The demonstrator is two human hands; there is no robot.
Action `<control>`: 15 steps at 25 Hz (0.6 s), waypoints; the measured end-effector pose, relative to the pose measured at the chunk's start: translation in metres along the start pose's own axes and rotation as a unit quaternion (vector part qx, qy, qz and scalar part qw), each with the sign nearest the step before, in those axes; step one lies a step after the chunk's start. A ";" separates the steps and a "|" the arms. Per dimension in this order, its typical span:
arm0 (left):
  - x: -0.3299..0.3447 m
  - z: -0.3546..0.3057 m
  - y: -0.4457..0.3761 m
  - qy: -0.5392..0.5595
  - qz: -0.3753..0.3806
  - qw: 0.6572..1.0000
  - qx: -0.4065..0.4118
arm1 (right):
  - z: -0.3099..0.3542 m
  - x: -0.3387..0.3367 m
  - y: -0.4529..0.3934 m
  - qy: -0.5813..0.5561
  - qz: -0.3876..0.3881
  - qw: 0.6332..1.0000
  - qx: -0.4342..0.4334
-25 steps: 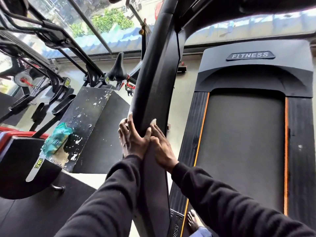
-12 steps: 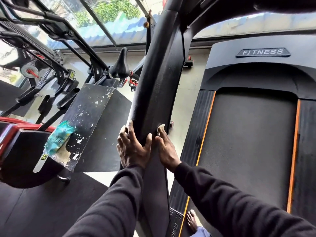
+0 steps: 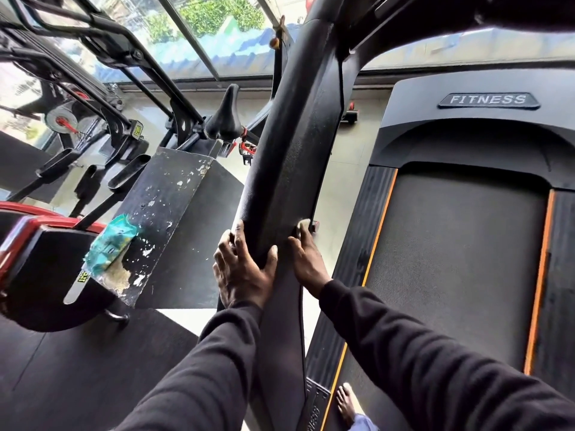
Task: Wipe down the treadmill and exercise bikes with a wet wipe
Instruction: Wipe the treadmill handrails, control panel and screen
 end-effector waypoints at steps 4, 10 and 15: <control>0.000 -0.001 -0.001 -0.004 -0.006 1.000 0.001 | 0.004 -0.008 -0.008 0.000 -0.017 1.000 -0.007; 0.000 -0.001 0.001 -0.006 0.000 1.000 0.000 | 0.003 -0.011 -0.010 -0.002 -0.005 1.000 0.016; 0.002 0.003 0.000 0.002 0.010 1.000 -0.019 | 0.042 0.002 0.006 0.052 -0.017 0.993 -0.102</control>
Point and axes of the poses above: each hand's wrist, its own y-axis away from the middle knuckle, its own x-axis out of the palm, z = x × y, the point moved 10 cm from there along -y, towards the middle knuckle, and after that the axes turned 12 degrees about -x, right-handed, at the moved point
